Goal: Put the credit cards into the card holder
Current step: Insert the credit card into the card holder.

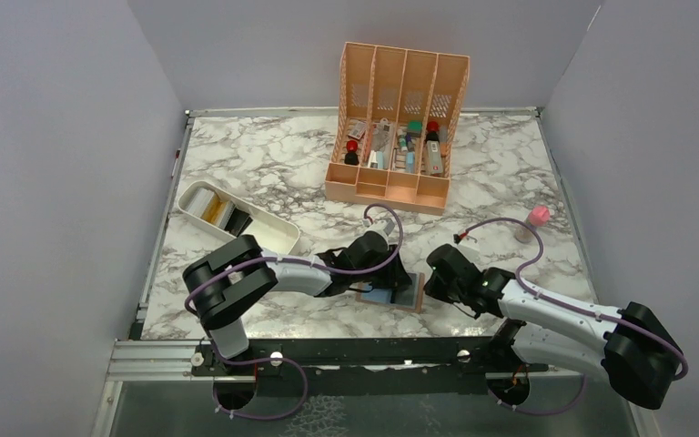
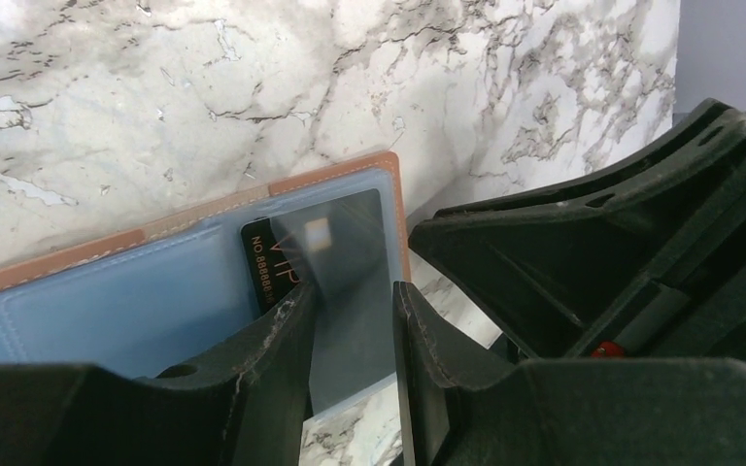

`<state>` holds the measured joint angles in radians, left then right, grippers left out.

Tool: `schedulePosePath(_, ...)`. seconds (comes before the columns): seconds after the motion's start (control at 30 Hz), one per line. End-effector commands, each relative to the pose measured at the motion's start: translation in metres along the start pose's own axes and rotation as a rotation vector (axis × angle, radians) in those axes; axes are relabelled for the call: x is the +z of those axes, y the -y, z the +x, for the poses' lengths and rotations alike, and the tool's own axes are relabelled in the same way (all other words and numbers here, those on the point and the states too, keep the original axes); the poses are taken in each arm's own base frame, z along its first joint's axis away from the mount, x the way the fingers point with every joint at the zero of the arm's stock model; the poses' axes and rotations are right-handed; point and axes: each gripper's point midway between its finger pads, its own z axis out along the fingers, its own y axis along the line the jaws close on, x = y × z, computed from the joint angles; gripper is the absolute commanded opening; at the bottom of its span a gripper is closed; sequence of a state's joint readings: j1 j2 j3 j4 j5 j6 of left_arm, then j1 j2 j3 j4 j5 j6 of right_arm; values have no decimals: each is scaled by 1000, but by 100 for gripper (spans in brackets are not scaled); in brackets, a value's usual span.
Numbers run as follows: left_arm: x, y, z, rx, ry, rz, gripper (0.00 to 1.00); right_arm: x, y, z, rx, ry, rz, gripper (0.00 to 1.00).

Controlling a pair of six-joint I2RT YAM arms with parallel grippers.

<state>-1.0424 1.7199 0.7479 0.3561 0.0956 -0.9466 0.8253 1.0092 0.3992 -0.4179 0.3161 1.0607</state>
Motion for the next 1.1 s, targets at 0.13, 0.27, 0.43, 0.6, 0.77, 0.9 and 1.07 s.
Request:
schedulePosePath(0.13, -20, 4, -15, 24, 56, -62, 39, 1, 0, -1, -16, 12, 1, 27)
schedulePosePath(0.27, -17, 3, -11, 30, 36, -59, 41, 1, -2, -1, -15, 8, -6, 27)
schedulePosePath(0.43, -13, -1, -9, 40, 15, -85, 42, 1, -3, -2, -22, 8, -4, 27)
schedulePosePath(0.6, -11, -5, -9, 54, 13, -106, 43, 1, -4, -2, -26, 7, -7, 27)
schedulePosePath(0.77, -8, -10, -7, 66, 0, -138, 43, 1, -3, -1, -29, 7, -6, 27)
schedulePosePath(0.9, -7, -14, -6, 76, -1, -164, 43, 1, -2, -1, -31, 5, -5, 27)
schedulePosePath(1.07, -7, -13, -5, 80, 3, -186, 43, 2, -3, 0, -34, 2, -7, 27)
